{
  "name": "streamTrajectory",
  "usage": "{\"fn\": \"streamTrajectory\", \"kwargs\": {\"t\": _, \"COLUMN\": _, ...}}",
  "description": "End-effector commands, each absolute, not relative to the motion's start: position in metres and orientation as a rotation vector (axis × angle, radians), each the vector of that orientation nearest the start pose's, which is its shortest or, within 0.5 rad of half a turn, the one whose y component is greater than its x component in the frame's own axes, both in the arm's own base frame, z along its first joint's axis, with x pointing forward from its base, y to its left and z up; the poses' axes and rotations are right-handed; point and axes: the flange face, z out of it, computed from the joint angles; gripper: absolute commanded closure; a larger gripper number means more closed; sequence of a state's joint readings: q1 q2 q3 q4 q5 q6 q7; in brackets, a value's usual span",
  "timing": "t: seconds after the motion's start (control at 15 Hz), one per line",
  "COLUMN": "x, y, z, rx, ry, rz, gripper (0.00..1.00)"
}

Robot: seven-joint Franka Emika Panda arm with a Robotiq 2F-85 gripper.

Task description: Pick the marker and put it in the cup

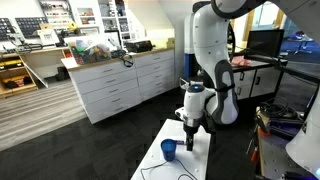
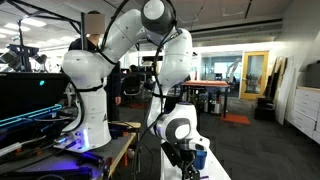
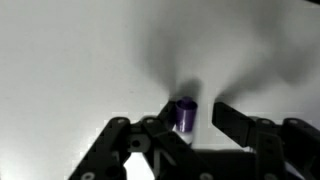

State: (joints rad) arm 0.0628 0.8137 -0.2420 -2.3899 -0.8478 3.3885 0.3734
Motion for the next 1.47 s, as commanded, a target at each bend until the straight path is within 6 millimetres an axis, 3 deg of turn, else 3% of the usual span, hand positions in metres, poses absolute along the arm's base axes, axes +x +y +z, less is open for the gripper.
{"fn": "streamTrajectory", "kwargs": {"t": 0.0, "x": 0.4128, "y": -0.0216, "z": 0.012, "rx": -3.085, "ry": -0.489, "rz": -0.171, "gripper": 0.86}}
{"fn": "streamTrajectory", "kwargs": {"t": 0.13, "x": 0.4119, "y": -0.0241, "z": 0.0114, "rx": -3.075, "ry": -0.46, "rz": -0.173, "gripper": 0.97}}
{"fn": "streamTrajectory", "kwargs": {"t": 0.27, "x": 0.4115, "y": -0.0257, "z": 0.0107, "rx": -3.072, "ry": -0.434, "rz": -0.17, "gripper": 1.0}}
{"fn": "streamTrajectory", "kwargs": {"t": 0.87, "x": 0.4087, "y": -0.029, "z": 0.0126, "rx": -3.087, "ry": -0.402, "rz": -0.141, "gripper": 0.96}}
{"fn": "streamTrajectory", "kwargs": {"t": 0.93, "x": 0.4086, "y": -0.0284, "z": 0.012, "rx": -3.087, "ry": -0.404, "rz": -0.141, "gripper": 0.69}}
{"fn": "streamTrajectory", "kwargs": {"t": 1.0, "x": 0.4082, "y": -0.0282, "z": 0.0119, "rx": -3.087, "ry": -0.402, "rz": -0.138, "gripper": 0.71}}
{"fn": "streamTrajectory", "kwargs": {"t": 1.07, "x": 0.4082, "y": -0.0278, "z": 0.012, "rx": -3.087, "ry": -0.394, "rz": -0.137, "gripper": 0.61}}
{"fn": "streamTrajectory", "kwargs": {"t": 1.4, "x": 0.4087, "y": -0.0274, "z": 0.0147, "rx": -3.095, "ry": -0.376, "rz": -0.132, "gripper": 0.28}}
